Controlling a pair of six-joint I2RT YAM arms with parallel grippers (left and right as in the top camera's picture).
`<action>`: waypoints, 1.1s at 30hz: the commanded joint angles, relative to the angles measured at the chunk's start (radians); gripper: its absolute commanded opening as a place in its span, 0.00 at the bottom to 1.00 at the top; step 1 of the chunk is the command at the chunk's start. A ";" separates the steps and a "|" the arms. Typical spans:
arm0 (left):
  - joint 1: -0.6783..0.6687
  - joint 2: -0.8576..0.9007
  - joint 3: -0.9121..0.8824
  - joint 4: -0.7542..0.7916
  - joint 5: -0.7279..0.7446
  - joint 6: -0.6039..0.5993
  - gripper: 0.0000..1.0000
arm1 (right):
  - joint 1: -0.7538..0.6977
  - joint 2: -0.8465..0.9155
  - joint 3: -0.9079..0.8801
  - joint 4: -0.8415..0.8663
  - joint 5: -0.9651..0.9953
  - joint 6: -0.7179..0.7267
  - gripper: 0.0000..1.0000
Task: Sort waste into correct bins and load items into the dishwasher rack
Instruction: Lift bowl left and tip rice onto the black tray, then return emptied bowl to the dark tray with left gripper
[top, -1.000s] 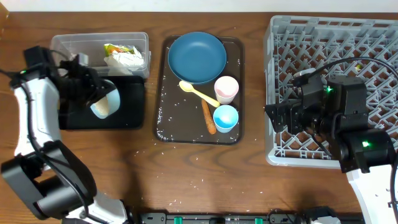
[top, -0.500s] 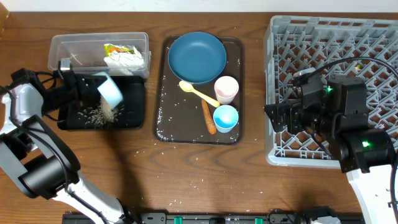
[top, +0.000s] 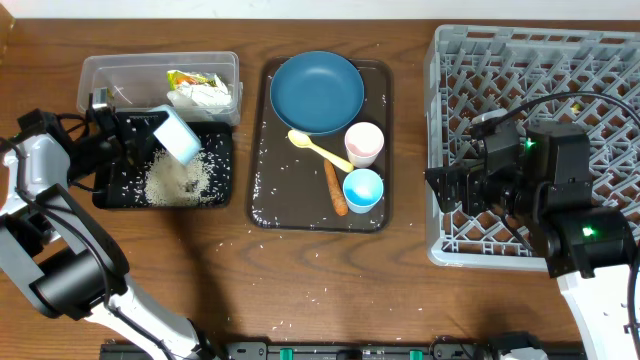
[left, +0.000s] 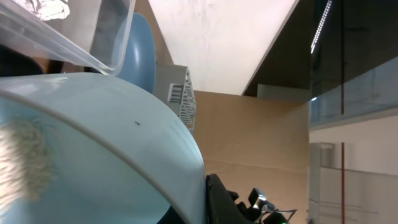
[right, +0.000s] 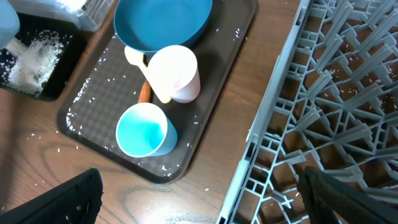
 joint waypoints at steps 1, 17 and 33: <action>0.003 0.000 0.001 -0.002 0.031 -0.044 0.06 | 0.010 0.002 0.018 0.001 -0.014 0.010 0.99; -0.024 0.000 0.000 -0.029 -0.006 -0.111 0.06 | 0.010 0.005 0.018 0.001 -0.015 0.010 0.99; -0.032 0.000 0.000 -0.008 -0.082 -0.149 0.06 | 0.010 0.007 0.018 0.008 -0.014 0.010 0.99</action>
